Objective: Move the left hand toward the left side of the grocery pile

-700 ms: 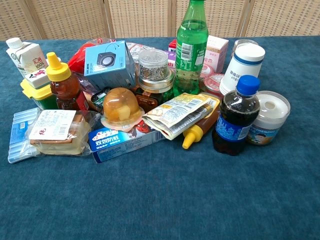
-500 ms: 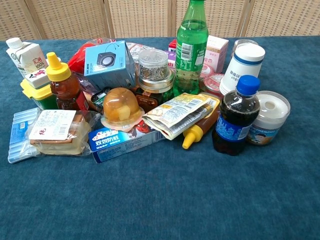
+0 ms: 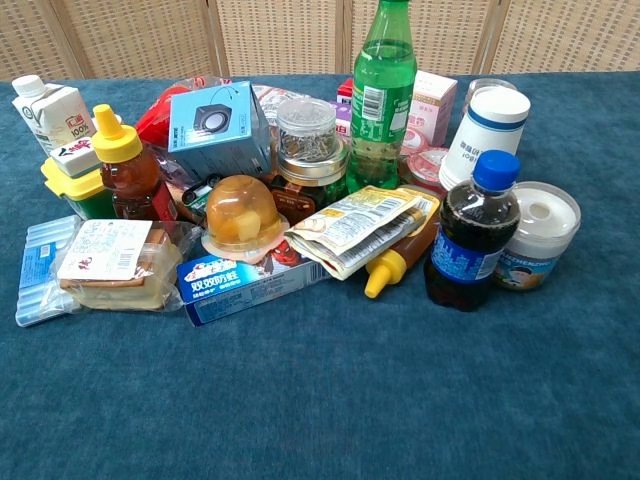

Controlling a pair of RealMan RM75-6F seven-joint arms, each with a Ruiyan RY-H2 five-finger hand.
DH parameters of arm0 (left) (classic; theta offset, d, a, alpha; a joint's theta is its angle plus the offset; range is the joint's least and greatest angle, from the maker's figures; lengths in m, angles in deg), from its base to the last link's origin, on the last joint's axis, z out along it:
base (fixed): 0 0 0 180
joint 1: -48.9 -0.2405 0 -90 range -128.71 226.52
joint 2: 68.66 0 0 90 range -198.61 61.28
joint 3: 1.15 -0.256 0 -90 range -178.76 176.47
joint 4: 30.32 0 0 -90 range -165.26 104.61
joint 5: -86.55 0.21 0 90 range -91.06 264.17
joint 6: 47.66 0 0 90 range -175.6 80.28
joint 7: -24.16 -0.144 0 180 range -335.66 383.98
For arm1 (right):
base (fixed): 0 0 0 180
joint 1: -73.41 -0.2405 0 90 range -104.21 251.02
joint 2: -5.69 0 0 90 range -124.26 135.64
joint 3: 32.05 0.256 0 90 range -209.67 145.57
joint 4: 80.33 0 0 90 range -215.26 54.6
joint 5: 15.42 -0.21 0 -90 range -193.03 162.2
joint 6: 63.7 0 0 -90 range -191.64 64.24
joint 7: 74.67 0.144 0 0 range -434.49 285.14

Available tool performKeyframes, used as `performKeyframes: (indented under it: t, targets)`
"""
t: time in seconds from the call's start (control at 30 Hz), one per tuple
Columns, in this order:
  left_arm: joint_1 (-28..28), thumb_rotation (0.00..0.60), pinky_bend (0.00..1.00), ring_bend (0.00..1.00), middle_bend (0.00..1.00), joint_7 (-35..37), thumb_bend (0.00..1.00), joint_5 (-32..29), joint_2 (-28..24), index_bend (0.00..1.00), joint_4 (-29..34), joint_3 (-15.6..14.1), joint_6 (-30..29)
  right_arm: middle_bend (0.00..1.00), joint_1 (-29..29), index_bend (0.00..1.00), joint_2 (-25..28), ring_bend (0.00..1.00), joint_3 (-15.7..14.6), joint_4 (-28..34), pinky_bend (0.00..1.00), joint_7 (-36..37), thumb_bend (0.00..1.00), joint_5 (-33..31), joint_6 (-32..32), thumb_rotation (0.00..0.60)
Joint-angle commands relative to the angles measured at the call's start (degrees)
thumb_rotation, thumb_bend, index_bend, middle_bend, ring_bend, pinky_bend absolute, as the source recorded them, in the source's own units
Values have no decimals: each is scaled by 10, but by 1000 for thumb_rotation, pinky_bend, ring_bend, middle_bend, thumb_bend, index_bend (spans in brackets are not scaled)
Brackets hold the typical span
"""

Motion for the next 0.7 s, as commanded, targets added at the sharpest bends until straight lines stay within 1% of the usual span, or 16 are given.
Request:
performKeyframes:
  t: [0.03,0.27,0.47,0.6,0.7]
  targets:
    - [46,600,0,0,0,-25,0,-26,8,0,-15,27,52,0,0,0,0,0,0,0,0,0,0,-2,0,600]
    - [122,600,0,0,0,-83,0,-79,15,0,-12,63,141,0,0,0,2,0,2,-2,0,8,0,-7,2,600]
    - [173,600,0,0,0,-139,0,-127,47,0,-36,74,197,0,1,0,6,0,3,0,0,18,0,-7,0,600]
    - [212,600,0,0,0,-189,0,-172,75,0,-61,79,239,0,2,0,9,0,5,-1,0,27,0,-11,0,600]
    - [234,600,0,0,0,-214,0,-204,97,0,-77,82,260,0,2,0,12,0,7,-2,0,36,0,-17,0,600]
